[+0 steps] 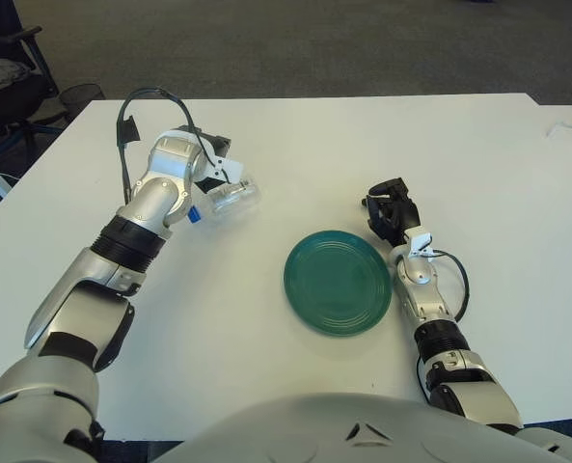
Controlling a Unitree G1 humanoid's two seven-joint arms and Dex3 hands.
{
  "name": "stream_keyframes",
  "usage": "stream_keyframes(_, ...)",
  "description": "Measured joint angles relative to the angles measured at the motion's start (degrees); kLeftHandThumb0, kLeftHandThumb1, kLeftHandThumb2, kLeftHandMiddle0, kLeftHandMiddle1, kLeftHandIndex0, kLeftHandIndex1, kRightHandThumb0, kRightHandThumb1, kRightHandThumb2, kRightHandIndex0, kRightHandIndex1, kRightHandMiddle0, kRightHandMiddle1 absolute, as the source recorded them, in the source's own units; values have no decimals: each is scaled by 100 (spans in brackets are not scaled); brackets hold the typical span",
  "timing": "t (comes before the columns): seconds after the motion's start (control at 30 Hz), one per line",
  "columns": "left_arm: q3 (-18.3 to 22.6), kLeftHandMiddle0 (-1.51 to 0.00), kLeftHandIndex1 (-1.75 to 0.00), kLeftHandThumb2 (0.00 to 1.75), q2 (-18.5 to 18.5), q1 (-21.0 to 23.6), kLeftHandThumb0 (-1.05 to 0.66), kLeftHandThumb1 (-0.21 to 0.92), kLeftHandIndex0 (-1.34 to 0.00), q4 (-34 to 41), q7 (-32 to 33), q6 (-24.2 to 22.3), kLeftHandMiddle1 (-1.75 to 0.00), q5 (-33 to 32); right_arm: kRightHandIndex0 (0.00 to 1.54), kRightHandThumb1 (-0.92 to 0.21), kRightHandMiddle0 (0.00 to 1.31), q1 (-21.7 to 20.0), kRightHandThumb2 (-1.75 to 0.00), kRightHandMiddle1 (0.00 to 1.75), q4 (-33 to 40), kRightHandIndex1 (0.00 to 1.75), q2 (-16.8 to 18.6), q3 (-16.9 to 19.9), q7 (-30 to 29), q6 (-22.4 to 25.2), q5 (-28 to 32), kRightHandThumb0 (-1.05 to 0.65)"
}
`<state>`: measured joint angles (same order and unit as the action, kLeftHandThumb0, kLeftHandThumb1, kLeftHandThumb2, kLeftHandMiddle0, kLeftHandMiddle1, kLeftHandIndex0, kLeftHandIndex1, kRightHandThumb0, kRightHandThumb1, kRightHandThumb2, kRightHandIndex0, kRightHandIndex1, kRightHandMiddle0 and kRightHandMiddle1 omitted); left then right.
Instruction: Put the bottle into the plate.
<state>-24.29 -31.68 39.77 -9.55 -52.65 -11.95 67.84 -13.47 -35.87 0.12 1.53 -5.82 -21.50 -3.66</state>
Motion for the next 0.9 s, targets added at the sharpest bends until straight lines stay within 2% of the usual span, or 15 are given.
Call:
stream_keyframes(0.23, -126, -19, 0, 125, -89, 81, -105, 92, 0, 19, -270, 266, -8, -98, 29, -92, 20, 1, -51, 175, 1, 118, -3, -15, -13, -7, -3, -35)
stream_keyframes(0.6, -142, -21, 0, 121, -309, 171, -105, 92, 0, 31, -580, 697, -8, -467, 29, -90, 21, 9, -54, 175, 1, 117, -36, -76, -80, -7, -56, -35)
stream_keyframes(0.9, -316, -26, 0, 124, -315, 321, -105, 92, 0, -11, -699, 748, -10, -420, 30, -90, 21, 7, -55, 175, 0, 117, -37, -77, -95, -7, -54, -35)
